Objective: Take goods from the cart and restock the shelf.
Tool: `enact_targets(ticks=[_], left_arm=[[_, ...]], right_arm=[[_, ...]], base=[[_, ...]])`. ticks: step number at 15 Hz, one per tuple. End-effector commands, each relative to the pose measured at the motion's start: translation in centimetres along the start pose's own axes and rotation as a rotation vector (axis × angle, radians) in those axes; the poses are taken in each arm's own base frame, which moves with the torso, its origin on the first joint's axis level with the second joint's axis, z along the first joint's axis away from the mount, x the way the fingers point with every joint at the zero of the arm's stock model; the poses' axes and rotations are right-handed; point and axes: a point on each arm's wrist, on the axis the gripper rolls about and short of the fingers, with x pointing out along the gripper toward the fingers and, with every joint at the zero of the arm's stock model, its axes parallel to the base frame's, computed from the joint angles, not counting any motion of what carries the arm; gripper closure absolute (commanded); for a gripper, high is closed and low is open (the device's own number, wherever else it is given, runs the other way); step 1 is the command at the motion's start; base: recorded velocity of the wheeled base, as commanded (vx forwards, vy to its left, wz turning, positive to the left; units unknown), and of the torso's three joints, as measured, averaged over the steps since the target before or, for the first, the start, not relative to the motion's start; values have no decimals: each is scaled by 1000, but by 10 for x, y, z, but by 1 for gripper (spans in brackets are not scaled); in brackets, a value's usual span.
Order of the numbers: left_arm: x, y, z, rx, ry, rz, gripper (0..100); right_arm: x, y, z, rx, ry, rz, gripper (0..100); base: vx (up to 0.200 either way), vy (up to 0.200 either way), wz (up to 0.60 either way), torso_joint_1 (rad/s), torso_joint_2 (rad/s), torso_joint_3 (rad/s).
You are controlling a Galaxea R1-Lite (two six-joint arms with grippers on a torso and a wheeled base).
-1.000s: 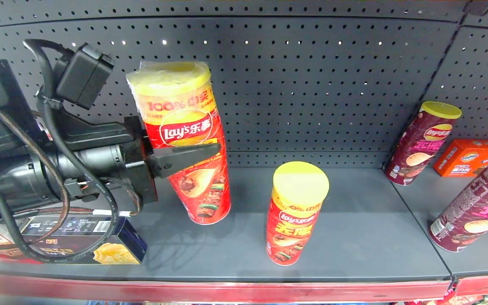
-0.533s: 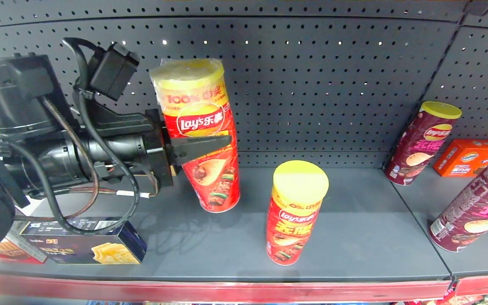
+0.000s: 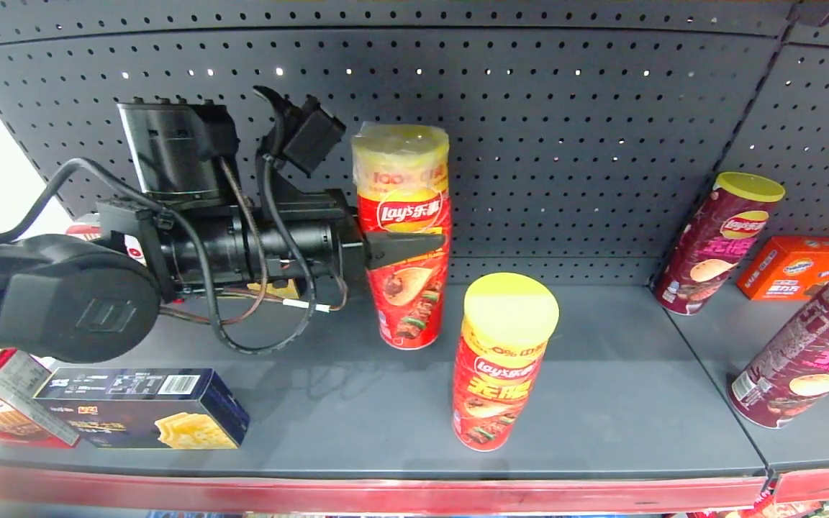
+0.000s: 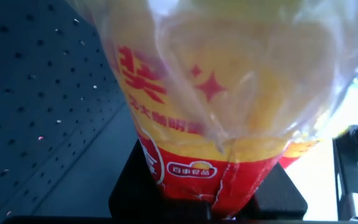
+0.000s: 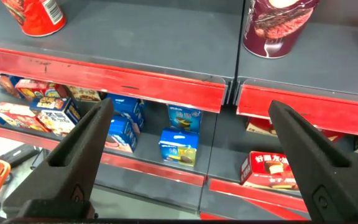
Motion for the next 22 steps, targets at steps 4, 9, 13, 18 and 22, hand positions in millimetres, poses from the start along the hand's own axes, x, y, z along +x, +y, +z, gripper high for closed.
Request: enact_targets(ticks=[4,9,13,18,22], left_arm=[[50,30,-22,-14,20,-38,100],[69,53,-32,-7,11,-23,100],[80,64,-44,-12,19,-18,100],[94,77,-55,-7,15,-14,100],[95,80,-59,-12,20,-10,100]], right_arm=[[0,0,0,0,2,1,0],[0,0,0,0,2,1,0],[0,0,0,-2,2,1,0],[0,0,0,0,2,1,0],[0,0,0,0,2,1,0]], base=[[0,0,0,0,0,0],[0,0,0,0,0,0],[0,0,0,0,0,0],[0,0,0,0,0,0],[0,0,0,0,0,0]])
